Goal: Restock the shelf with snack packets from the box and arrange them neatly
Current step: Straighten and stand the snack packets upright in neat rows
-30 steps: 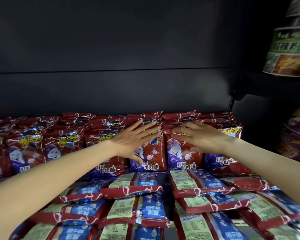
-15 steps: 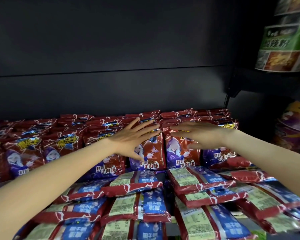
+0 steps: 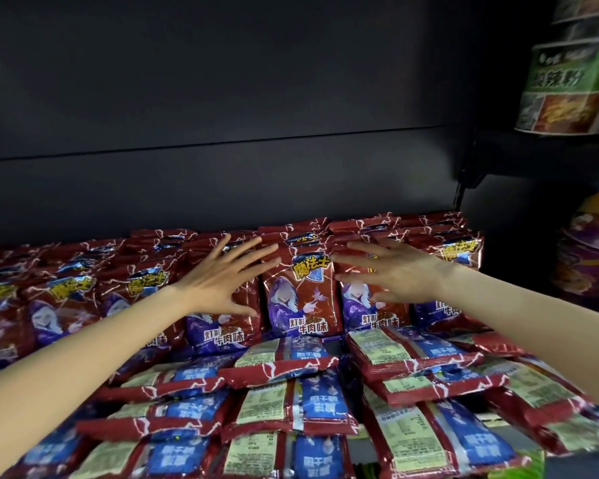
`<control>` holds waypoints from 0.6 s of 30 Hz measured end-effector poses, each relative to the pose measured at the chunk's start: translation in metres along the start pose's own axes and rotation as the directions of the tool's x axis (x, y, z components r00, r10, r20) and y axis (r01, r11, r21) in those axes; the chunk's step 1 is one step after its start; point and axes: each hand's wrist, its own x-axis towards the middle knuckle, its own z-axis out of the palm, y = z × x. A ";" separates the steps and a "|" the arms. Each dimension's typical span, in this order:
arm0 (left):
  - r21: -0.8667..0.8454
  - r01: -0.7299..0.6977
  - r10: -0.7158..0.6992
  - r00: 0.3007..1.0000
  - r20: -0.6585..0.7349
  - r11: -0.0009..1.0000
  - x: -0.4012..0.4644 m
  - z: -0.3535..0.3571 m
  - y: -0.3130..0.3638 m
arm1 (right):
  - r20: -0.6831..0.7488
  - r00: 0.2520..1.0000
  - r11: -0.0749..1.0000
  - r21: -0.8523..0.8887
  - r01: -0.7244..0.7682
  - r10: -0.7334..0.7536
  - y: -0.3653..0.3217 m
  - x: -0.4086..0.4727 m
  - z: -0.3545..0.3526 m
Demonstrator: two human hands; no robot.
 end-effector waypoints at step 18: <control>-0.339 -0.248 0.051 0.865 -0.498 0.907 0.026 -0.078 0.041 | -0.237 0.951 0.879 0.473 -0.064 0.197 -0.027 -0.127 -0.106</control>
